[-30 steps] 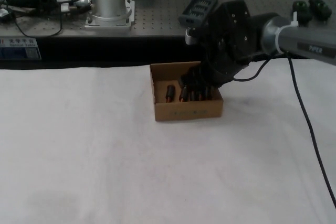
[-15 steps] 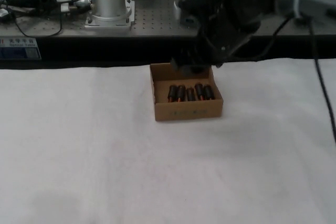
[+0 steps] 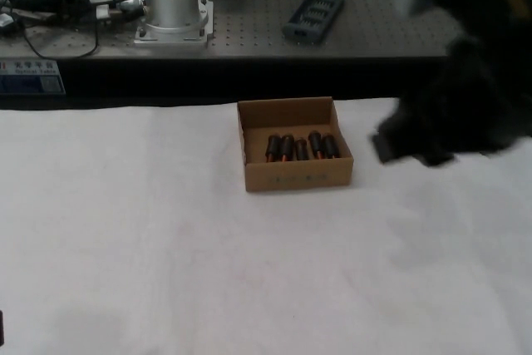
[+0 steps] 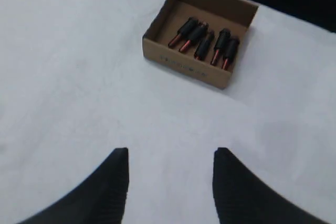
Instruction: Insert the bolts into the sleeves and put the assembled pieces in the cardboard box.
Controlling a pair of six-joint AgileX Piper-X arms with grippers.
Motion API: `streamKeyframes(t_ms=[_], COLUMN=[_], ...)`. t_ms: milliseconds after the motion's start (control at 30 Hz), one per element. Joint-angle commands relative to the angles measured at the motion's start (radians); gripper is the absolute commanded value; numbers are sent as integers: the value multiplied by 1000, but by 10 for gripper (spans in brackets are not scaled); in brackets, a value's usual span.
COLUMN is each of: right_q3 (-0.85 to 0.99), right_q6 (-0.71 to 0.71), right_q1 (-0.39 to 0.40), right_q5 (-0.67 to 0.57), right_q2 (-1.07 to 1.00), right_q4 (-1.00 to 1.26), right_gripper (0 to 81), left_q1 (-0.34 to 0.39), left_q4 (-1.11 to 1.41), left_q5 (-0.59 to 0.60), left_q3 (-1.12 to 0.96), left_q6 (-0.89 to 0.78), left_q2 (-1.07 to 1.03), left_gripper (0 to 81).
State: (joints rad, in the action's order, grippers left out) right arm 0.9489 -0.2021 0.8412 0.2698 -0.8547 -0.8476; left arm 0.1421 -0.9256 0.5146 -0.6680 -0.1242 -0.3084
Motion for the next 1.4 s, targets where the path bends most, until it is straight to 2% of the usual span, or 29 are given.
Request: streamKeyframes(t_ms=[0, 233, 400, 500, 667, 933, 1033, 1200, 1367], right_q3=[0, -232, -392, -485, -607, -774, -825, -892, -948], right_q6=[-8, -169, -248, -298, -339, -344, -391, -487, -505], right_q1=[-8, 96, 104, 104, 104, 104, 104, 104, 104], right_q5=[8, 161, 198, 203, 211, 215, 215, 215, 205], right_q2=[-18, 426, 655, 724, 737, 736, 736, 735, 735], right_q4=[2, 2, -4, -7, 3, 151, 197, 245, 249], right_gripper=[374, 374, 374, 374, 374, 374, 374, 374, 374], left_q1=[-2, -2, -2, -2, -2, -2, -2, -2, -2], left_q4=[17, 223, 394, 430, 486, 601, 615, 582, 568], left_q5=[-23, 40, 40, 45, 45, 45, 52, 48, 40], left_q3=[10, 197, 352, 405, 484, 660, 668, 668, 668], left_q6=[13, -137, -215, -236, -236, -315, -331, -275, -222], left_q2=[7, 5, 2, 2, 2, 2, 2, 2, 2], left_gripper=[210, 210, 210, 210, 210, 210, 210, 210, 210])
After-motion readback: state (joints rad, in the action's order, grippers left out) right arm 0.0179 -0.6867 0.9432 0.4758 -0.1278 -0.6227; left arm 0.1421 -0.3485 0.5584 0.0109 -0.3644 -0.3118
